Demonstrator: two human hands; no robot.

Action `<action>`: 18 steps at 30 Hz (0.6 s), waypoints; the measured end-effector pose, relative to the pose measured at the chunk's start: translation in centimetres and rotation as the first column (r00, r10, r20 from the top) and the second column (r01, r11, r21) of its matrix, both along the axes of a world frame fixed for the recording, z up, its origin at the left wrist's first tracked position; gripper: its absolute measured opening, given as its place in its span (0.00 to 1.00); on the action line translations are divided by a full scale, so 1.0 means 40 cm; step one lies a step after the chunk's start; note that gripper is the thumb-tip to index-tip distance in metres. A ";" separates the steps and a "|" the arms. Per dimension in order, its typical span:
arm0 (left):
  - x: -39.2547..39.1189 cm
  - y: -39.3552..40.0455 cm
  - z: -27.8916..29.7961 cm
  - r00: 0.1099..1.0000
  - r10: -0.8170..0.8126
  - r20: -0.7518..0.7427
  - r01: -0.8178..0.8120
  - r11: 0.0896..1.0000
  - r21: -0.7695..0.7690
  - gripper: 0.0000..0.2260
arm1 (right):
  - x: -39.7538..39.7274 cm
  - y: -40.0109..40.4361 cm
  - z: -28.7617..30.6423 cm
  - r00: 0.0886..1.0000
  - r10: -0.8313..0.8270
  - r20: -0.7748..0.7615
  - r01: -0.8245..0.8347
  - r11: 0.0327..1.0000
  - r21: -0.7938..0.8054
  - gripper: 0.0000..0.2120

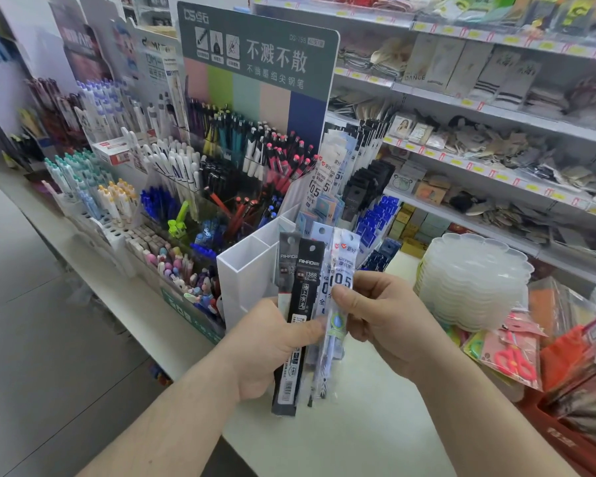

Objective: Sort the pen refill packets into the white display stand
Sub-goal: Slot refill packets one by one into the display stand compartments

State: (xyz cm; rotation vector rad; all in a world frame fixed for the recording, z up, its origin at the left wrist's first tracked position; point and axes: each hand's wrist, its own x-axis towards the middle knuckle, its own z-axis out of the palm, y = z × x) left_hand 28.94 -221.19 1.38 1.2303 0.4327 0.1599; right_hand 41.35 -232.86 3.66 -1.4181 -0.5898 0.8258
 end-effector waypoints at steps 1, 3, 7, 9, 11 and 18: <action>-0.001 0.003 0.000 1.000 -0.022 -0.001 0.022 1.000 -0.014 0.21 | -0.003 0.002 0.002 0.999 0.014 -0.029 -0.014 1.000 -0.002 0.32; -0.002 0.011 -0.002 0.998 -0.057 0.012 0.058 0.997 -0.048 0.21 | -0.007 0.005 0.005 0.993 0.053 -0.103 -0.051 0.999 0.019 0.29; -0.008 0.021 -0.004 0.994 -0.104 0.019 0.105 0.987 -0.123 0.18 | -0.004 -0.001 0.014 0.992 0.026 -0.122 -0.022 0.999 0.041 0.39; -0.008 0.028 -0.002 0.997 -0.079 0.000 0.077 0.978 -0.192 0.16 | 0.004 -0.008 0.019 0.991 0.019 -0.132 -0.010 0.997 0.071 0.38; -0.008 0.034 -0.004 0.999 -0.039 -0.002 0.038 0.978 -0.204 0.14 | 0.015 -0.017 0.020 0.989 0.016 -0.144 -0.003 0.996 0.088 0.19; -0.008 0.025 -0.004 0.987 0.160 -0.010 -0.161 0.987 -0.030 0.06 | 0.021 -0.029 0.038 0.988 -0.036 -0.151 0.046 0.997 0.058 0.12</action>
